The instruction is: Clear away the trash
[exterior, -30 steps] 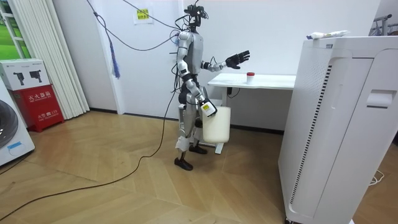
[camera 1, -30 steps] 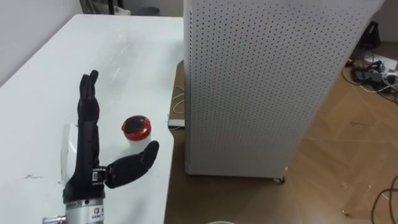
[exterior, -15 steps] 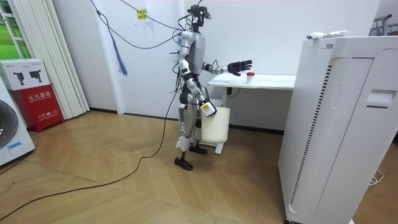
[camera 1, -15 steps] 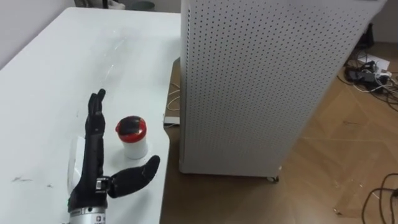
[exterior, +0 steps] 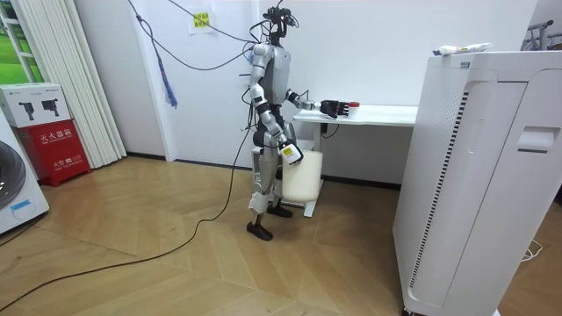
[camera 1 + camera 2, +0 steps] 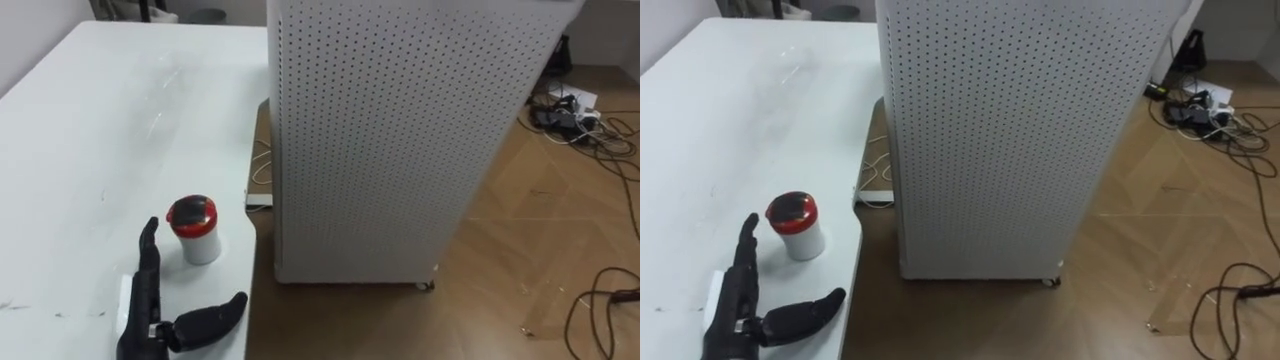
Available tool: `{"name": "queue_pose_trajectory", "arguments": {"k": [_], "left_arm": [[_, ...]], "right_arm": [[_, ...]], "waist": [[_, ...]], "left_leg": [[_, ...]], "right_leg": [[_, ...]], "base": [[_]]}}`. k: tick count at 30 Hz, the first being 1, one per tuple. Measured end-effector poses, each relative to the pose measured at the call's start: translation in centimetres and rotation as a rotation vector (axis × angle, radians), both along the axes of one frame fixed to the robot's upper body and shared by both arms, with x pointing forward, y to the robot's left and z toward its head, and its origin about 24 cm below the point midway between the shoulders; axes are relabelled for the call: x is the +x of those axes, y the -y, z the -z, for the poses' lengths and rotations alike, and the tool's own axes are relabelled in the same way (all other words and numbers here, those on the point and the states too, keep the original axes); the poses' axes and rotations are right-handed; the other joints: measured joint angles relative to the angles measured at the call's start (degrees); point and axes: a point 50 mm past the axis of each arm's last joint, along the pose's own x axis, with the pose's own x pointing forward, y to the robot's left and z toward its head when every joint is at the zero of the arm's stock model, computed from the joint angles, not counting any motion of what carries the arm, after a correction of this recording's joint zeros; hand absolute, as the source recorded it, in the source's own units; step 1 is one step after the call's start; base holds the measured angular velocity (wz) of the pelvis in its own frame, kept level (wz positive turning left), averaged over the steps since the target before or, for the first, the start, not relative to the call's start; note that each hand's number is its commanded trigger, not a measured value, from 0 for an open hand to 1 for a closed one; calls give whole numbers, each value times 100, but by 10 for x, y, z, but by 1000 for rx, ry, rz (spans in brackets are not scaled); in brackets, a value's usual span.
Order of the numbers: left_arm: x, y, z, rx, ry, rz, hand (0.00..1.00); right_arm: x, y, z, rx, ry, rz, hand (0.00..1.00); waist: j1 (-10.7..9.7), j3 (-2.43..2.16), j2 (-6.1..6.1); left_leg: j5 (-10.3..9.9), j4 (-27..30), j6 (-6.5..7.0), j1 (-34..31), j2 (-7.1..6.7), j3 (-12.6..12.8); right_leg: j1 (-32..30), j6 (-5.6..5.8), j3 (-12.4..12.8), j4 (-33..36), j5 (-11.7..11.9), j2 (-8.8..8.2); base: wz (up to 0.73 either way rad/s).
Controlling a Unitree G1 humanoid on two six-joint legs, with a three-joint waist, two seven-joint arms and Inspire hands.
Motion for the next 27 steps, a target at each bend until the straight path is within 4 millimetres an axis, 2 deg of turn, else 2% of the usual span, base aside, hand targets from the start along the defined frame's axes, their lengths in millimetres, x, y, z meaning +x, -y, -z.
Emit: {"name": "queue_pose_trajectory", "arguments": {"k": [4, 6, 11, 19, 27], "left_arm": [[0, 0, 1, 2, -8, -3, 0], [0, -1, 2, 4, -19, -6, 0], [0, -1, 3, 7, -32, -14, 0], [1, -2, 2, 5, -27, -18, 0], [7, -3, -3, -24, -1, -37, 0]], "right_arm": [[0, 0, 0, 0, -2, -1, 100], [-1, 0, 1, -2, -13, 1, 100], [-3, 0, 2, -1, -25, -3, 100], [-5, 0, 2, -16, -30, -33, 100], [-10, -1, 3, -18, -38, -33, 100]], "waist": [[-18, -6, 9], [-30, -29, 44], [-72, -48, 81], [-85, -40, 67], [-106, -9, 24]], "left_leg": [[0, 1, 0, 3, 1, 8], [0, 1, 0, 4, 2, 22], [1, 2, -1, 7, 5, 23], [1, -1, -1, 7, 6, 20], [0, 0, -1, -7, 12, 40]], "right_leg": [[-2, -5, 13, 0, 3, 1], [-7, -10, 13, -1, 6, 0], [-4, -10, 12, -4, 6, 1], [-28, -10, 4, -1, 6, 1], [-29, -13, -20, 2, 8, 0]], "base": [[0], [0], [0], [0], [0]]}}
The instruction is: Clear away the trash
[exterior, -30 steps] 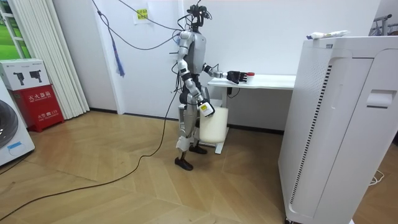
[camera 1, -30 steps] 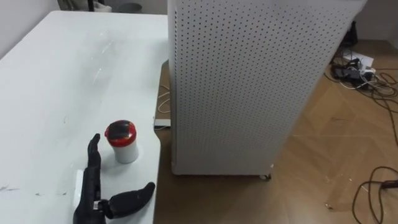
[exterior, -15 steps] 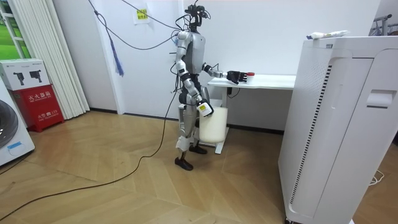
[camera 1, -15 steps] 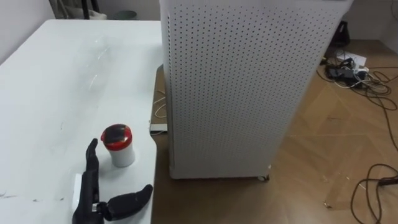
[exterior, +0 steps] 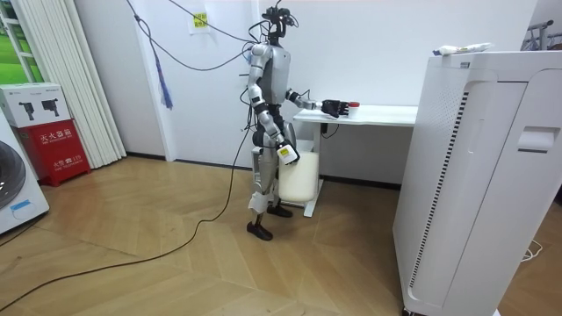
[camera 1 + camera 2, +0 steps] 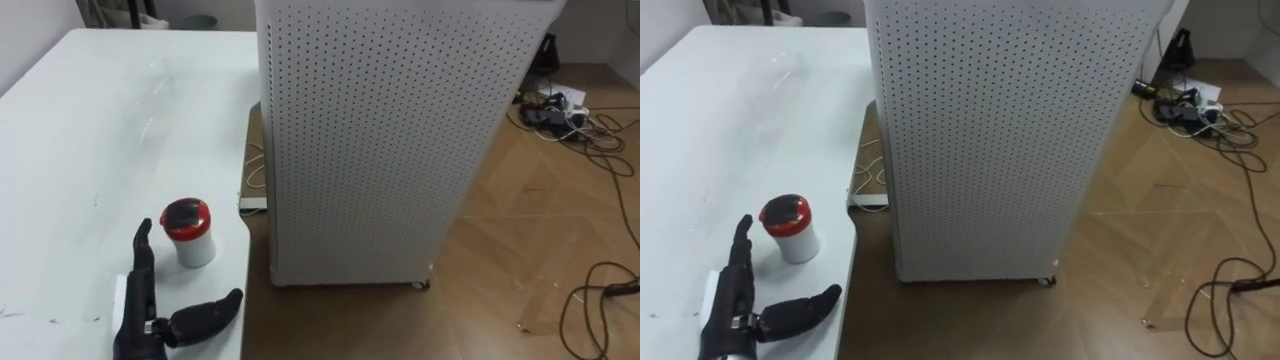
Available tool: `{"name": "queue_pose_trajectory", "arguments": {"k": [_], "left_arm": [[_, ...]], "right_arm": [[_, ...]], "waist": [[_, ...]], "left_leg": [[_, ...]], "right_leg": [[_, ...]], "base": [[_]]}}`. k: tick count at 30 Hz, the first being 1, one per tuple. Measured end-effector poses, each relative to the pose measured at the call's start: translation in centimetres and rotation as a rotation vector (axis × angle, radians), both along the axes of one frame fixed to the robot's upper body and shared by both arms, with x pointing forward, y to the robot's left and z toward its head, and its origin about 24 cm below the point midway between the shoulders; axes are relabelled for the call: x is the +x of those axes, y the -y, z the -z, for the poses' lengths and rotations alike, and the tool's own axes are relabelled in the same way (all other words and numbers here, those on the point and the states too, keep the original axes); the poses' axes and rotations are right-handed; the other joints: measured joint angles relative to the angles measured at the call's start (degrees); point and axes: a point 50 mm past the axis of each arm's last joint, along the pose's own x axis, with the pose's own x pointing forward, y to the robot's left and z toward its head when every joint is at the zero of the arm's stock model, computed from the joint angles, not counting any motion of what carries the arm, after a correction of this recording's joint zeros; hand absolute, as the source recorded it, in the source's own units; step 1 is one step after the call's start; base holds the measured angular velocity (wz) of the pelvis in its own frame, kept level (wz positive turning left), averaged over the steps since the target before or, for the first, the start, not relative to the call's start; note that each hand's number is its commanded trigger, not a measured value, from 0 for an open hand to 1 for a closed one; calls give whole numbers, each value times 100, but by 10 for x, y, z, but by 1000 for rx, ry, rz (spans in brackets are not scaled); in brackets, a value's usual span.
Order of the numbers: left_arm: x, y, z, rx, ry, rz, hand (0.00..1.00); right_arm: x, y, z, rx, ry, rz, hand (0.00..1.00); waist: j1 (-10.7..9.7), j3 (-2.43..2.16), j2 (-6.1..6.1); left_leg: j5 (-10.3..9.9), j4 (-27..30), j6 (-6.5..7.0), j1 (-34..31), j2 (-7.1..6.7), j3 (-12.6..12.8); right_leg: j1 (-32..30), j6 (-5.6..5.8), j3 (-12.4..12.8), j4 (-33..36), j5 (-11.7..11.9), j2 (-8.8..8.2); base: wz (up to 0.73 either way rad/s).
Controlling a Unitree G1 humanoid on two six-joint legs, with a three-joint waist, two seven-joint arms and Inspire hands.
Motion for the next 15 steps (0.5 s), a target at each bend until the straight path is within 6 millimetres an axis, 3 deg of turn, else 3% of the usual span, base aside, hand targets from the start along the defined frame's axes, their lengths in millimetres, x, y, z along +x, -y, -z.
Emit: {"name": "queue_pose_trajectory", "arguments": {"k": [4, 15], "left_arm": [[5, 1, -3, -6, 14, -11, 0], [29, 3, -8, -94, 26, -70, 0]], "right_arm": [[-2, -1, 0, 1, 1, 1, 100], [-8, -1, 2, -9, -27, -4, 100]], "waist": [[-21, 8, 7], [-26, 37, 60]], "left_leg": [[-2, 1, -1, -19, 4, 0], [-4, 23, 0, 3, 4, 9]], "right_leg": [[-19, -2, -90, 1, 1, -6], [-5, -2, 1, 4, 1, -2]], "base": [[0], [0]]}}
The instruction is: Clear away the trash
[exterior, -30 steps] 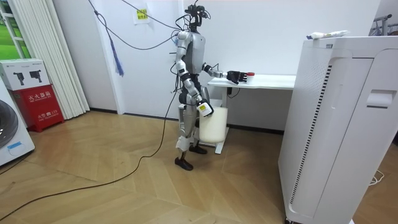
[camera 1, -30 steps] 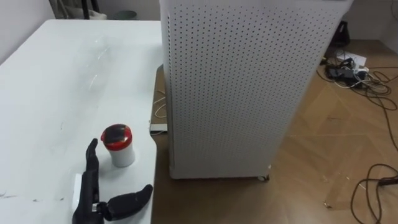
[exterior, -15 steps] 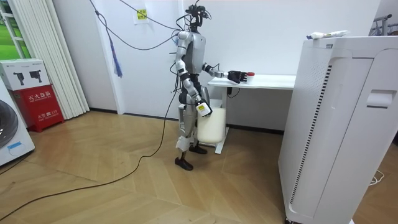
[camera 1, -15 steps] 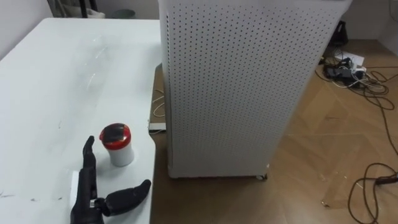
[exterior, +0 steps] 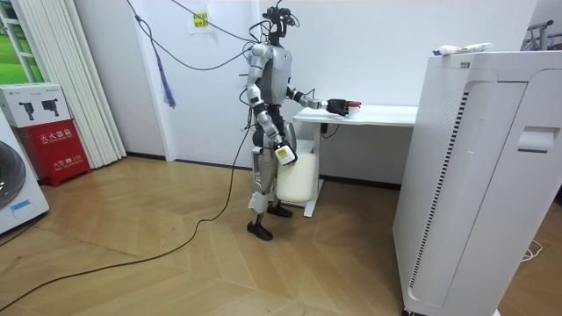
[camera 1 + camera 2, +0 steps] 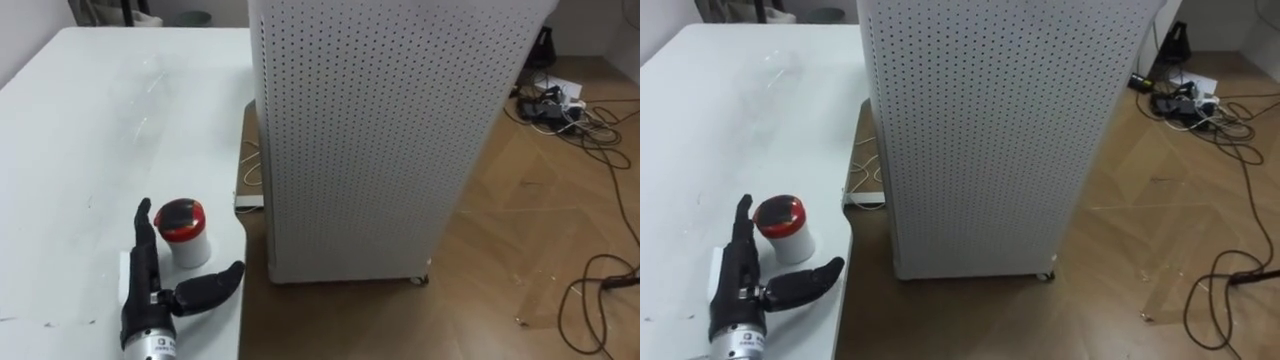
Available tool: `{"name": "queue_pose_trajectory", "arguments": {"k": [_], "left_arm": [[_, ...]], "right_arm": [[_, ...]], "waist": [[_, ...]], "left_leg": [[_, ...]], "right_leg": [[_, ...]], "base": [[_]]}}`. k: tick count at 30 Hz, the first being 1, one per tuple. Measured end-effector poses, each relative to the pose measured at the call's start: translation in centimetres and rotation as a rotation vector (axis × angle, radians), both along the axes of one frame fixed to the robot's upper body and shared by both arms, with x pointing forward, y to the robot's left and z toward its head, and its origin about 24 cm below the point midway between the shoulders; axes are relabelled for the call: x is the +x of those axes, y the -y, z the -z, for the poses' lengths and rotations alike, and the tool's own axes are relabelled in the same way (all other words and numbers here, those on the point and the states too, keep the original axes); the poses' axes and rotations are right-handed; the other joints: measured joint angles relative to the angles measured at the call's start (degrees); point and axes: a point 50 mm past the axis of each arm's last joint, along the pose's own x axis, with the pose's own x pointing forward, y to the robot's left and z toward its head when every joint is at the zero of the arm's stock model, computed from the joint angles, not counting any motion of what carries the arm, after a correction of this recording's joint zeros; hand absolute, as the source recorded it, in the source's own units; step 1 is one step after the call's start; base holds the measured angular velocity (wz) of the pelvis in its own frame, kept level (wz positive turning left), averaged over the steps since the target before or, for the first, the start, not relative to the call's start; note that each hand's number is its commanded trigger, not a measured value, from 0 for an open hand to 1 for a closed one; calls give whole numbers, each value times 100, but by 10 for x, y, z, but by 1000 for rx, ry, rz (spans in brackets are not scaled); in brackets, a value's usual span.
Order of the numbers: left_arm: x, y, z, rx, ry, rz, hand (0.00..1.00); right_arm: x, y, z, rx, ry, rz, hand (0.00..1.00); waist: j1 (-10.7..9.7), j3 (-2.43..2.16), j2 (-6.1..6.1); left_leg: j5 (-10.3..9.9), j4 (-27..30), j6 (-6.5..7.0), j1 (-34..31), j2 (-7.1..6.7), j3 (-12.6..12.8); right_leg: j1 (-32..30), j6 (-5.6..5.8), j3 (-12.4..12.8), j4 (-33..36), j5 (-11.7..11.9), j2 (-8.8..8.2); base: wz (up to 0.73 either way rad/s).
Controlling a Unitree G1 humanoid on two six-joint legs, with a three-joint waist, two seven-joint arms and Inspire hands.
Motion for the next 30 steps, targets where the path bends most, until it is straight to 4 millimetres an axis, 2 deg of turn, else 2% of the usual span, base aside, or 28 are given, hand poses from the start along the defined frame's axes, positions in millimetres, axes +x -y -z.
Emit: {"name": "queue_pose_trajectory", "arguments": {"k": [7, 8, 9, 10, 11, 14, 21, 30], "left_arm": [[4, -6, 0, -42, -6, -47, 0], [5, -6, -1, -42, -6, -47, 12], [6, -6, -1, -42, -8, -46, 38], [6, -6, -1, -41, -9, -46, 78], [7, -6, -1, -41, -13, -46, 100], [8, -7, -2, -40, -15, -55, 100], [10, -27, -2, -61, -24, -155, 100], [15, -30, 1, -116, -38, -197, 100]], "right_arm": [[-3, -8, 2, 13, -6, 14, 100], [-4, -8, 2, 13, -8, 14, 100], [-5, -8, 3, 13, -12, 15, 100], [-5, -8, 3, 13, -15, 15, 100], [-5, -8, 3, 12, -22, 16, 100], [-7, -8, 4, 10, -32, 18, 100], [-10, -7, 5, 8, -49, 21, 100], [-11, -8, 6, 8, -57, 22, 100]], "waist": [[-111, 3, 4], [-120, 2, 2], [-123, 2, 2], [-128, 2, 2], [-132, 2, 2], [-148, -1, 0], [-147, -28, -29], [-166, -27, -30]], "left_leg": [[0, 4, 0, -8, 1, 3], [0, 5, 0, -8, 2, 5], [0, 6, 0, -8, 2, 6], [0, 7, 0, -8, 1, 6], [0, 10, 0, -8, 1, 8], [0, 17, 0, -4, -4, 8], [1, 25, 1, 6, -7, 6], [1, 10, 1, 67, -7, 3]], "right_leg": [[-6, -3, 5, 8, 2, 6], [-8, -4, 6, 8, 3, 6], [-8, -5, 6, 8, 3, 7], [-7, -5, 12, 8, 3, 8], [-8, -5, 26, 9, 3, 8], [1, -5, 92, 10, 3, 9], [7, -5, 87, 31, 3, 6], [70, -5, 82, 30, 3, 6]], "base": [[0], [0], [0], [0], [0], [0], [0], [0]]}}
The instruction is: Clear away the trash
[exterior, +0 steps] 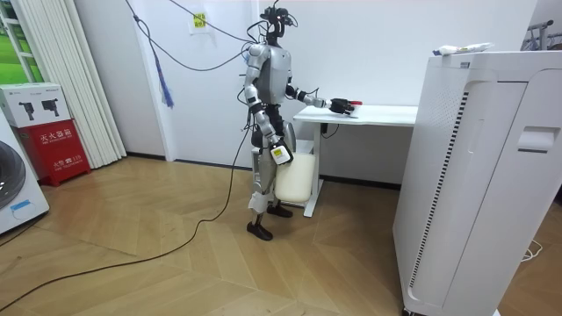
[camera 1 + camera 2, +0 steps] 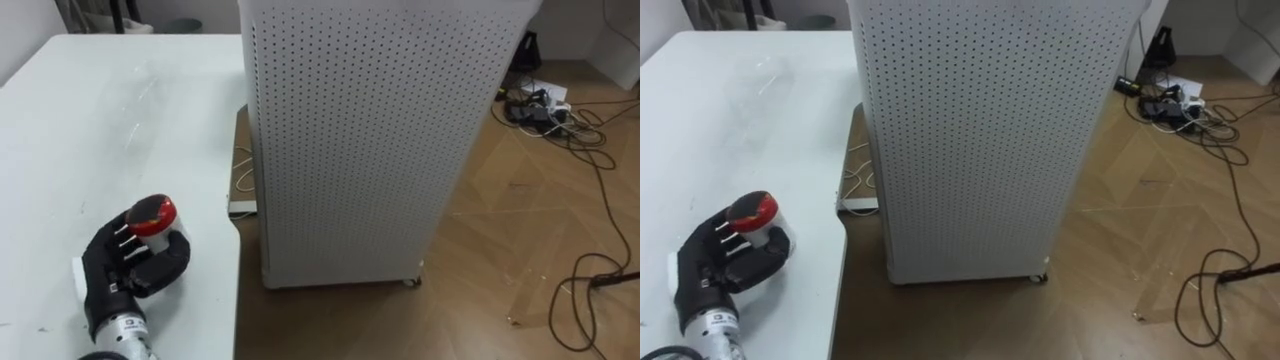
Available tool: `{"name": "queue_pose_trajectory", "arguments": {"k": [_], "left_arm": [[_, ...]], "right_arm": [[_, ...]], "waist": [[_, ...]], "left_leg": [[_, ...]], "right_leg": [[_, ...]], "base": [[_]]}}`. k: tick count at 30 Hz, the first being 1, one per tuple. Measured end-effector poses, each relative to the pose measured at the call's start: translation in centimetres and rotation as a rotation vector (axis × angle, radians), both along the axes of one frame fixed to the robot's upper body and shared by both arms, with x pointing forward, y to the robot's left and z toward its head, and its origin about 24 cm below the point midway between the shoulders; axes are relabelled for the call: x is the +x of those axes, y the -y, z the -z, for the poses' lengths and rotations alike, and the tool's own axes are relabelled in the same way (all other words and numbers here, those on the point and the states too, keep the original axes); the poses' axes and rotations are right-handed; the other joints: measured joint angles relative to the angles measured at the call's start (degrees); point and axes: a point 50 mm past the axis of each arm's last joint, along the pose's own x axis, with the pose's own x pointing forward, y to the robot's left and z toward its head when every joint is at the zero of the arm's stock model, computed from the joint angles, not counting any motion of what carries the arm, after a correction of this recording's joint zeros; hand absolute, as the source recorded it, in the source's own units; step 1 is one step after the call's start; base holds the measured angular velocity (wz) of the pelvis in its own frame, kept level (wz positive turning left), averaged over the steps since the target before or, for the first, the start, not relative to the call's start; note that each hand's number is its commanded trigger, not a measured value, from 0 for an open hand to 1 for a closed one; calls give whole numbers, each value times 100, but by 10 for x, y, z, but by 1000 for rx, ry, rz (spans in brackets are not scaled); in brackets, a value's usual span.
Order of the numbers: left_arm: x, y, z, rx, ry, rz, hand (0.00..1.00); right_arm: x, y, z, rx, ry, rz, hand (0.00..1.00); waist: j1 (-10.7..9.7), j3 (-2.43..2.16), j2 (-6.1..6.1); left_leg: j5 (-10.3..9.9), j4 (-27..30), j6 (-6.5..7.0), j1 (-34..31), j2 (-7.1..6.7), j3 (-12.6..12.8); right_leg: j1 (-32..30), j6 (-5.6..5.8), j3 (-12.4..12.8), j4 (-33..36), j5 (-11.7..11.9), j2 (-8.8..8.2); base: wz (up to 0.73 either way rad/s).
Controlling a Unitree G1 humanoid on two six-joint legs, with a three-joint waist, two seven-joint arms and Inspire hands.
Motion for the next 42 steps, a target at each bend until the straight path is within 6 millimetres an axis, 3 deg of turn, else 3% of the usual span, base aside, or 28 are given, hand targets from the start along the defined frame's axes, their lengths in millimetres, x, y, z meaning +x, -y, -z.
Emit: {"name": "queue_pose_trajectory", "arguments": {"k": [6, 16, 25, 32, 42], "left_arm": [[2, -1, -1, -17, 9, -10, 100], [6, 3, -1, -22, 19, 70, 100], [14, 48, -10, -27, 20, 371, 100], [19, 74, -44, -24, 163, 573, 100], [0, 97, -25, -45, 84, 808, 100]], "right_arm": [[-1, -3, 1, 3, -1, 6, 100], [3, -3, 0, 13, 8, 21, 100], [28, 2, -10, 9, 88, 69, 100], [58, 17, -24, -16, 174, 107, 100], [78, 28, -36, -61, 247, 182, 100]], "waist": [[-12, 26, -56], [-107, 22, -80], [-145, 9, -79], [-122, 14, -104], [-125, 9, -105]], "left_leg": [[0, -25, 0, 31, 1, 5], [-6, 88, 7, -78, 5, -8], [-27, 296, 35, -323, 19, -19], [-26, 304, 36, -335, 82, 35], [-25, 267, 35, -381, 92, 99]], "right_leg": [[19, 0, -18, 0, 0, -1], [1, -1, -93, 1, 1, 0], [-180, -16, -84, 98, 10, -2], [-326, -18, -28, 267, 12, -3], [-413, -19, 5, 259, 13, 1]], "base": [[0], [3], [1], [-7], [-3]]}}
